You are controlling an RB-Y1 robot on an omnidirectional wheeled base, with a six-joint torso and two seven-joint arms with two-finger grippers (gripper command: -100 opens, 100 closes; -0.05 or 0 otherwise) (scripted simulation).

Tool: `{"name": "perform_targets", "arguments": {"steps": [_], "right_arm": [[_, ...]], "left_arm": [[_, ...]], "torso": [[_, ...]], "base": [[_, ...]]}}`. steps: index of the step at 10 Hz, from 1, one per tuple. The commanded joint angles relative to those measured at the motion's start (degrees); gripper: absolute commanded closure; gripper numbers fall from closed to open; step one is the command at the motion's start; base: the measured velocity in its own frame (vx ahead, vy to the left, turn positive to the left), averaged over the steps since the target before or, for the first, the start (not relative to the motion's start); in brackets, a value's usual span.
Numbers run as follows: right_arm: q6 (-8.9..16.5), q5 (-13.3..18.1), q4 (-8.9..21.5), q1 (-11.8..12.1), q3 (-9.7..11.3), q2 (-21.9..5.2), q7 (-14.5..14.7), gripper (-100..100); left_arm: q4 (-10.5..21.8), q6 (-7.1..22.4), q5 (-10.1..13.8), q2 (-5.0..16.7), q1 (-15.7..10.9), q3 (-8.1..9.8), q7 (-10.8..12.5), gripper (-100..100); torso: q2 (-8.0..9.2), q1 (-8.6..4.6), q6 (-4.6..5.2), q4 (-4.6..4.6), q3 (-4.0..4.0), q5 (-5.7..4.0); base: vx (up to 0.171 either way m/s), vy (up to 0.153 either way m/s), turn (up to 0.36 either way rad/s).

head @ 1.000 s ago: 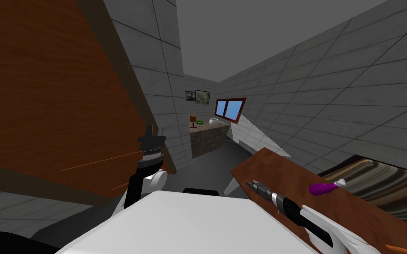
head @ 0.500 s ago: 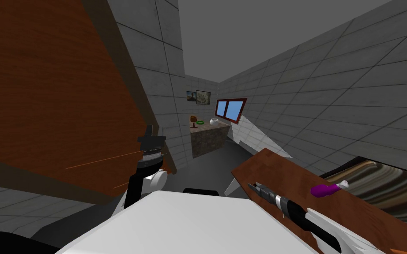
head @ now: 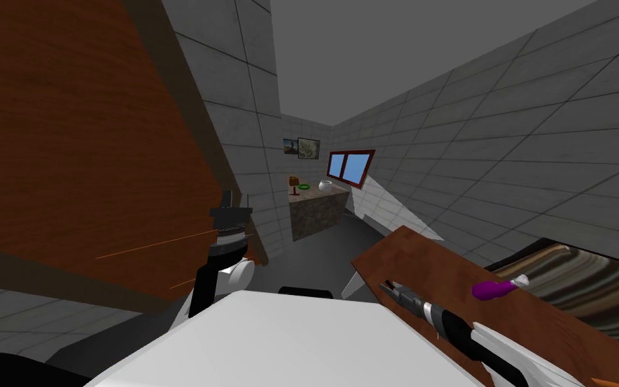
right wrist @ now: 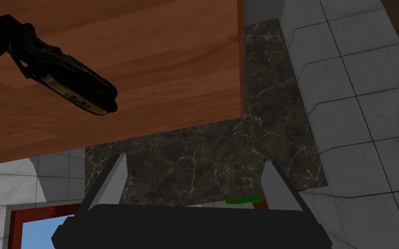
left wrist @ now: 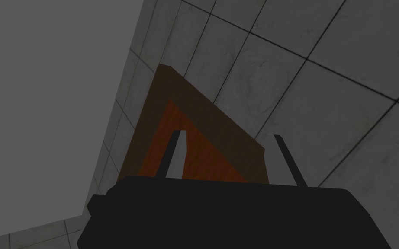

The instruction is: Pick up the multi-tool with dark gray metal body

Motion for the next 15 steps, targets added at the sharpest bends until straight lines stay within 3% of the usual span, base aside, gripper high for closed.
{"name": "perform_targets", "arguments": {"steps": [1, 6, 15], "right_arm": [[0.72, 1.02, -0.08, 1.26, 0.85, -1.86, 0.61, -100], [1.30, 5.04, 4.33, 4.07, 4.58, -5.53, 3.29, -100], [1.42, 5.47, 4.81, 4.35, 5.02, -5.88, 3.60, -100]], "left_arm": [[0.00, 0.00, 0.00, 0.00, 0.00, 0.00, 0.00, 0], [0.00, 0.00, 0.00, 0.00, 0.00, 0.00, 0.00, 0], [0.00, 0.00, 0.00, 0.00, -0.01, -0.01, 0.00, 0]], "torso": [[0.00, 0.00, 0.00, 0.00, 0.00, 0.00], [0.00, 0.00, -0.02, 0.00, 0.00, 0.00], [0.07, 0.11, -0.07, 0.02, 0.04, 0.01]], "base": [[0.026, -0.021, -0.085], [0.021, -0.017, -0.068], [0.005, -0.001, -0.003]]}}
